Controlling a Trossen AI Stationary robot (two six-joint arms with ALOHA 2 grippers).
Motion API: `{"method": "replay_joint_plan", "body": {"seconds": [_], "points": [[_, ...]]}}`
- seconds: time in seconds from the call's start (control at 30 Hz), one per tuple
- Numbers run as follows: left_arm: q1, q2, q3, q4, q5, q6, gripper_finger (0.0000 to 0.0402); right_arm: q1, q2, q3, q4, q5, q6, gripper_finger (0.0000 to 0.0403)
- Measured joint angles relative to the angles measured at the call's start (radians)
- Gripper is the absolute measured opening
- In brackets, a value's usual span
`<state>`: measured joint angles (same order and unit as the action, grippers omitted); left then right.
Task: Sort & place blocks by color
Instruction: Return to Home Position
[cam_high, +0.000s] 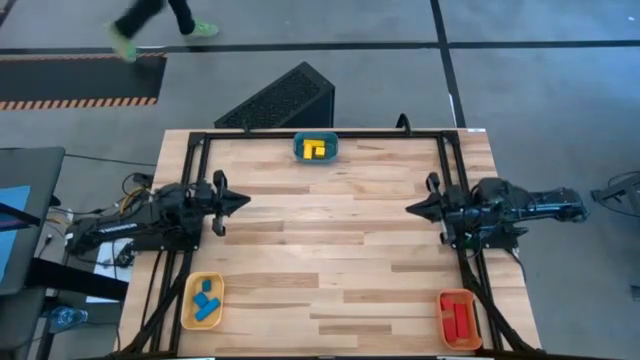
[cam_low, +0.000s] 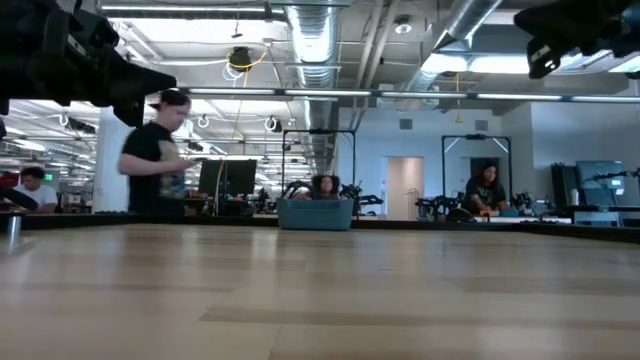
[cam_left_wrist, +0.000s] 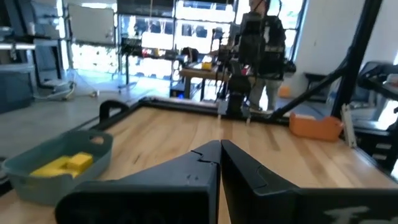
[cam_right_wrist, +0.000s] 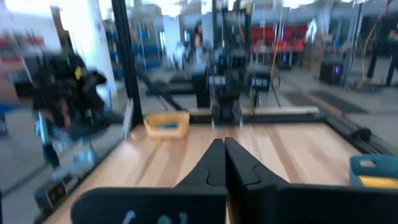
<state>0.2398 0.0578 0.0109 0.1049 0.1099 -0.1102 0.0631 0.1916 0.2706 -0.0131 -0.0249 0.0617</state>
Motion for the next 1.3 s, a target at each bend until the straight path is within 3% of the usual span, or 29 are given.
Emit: {"method": "replay_joint_plan", "body": {"seconds": [0.23, 0.47, 0.6, 0.77, 0.93, 1.3], "points": [[-0.037, 0.000, -0.001, -0.019, -0.041, 0.031, 0.0000, 0.003, -0.094, -0.202, 0.254, 0.009, 0.115, 0.0006], [-0.051, 0.001, -0.002, -0.063, -0.046, 0.025, 0.0000, 0.027, -0.146, -0.231, 0.253, -0.132, 0.170, 0.0007], [-0.052, 0.000, -0.002, -0.062, -0.059, 0.034, 0.0000, 0.029, -0.190, -0.225, 0.261, -0.157, 0.132, 0.0007], [-0.052, 0.000, -0.003, -0.062, -0.055, 0.043, 0.0000, 0.028, -0.191, -0.233, 0.257, -0.156, 0.041, 0.0007], [-0.052, 0.012, -0.003, -0.069, -0.067, 0.078, 0.0000, 0.003, -0.190, -0.262, 0.225, -0.054, -0.002, 0.0006], [-0.049, 0.025, -0.004, -0.077, -0.109, 0.198, 0.0000, -0.014, -0.189, -0.263, 0.235, -0.053, -0.032, 0.0006]]}}
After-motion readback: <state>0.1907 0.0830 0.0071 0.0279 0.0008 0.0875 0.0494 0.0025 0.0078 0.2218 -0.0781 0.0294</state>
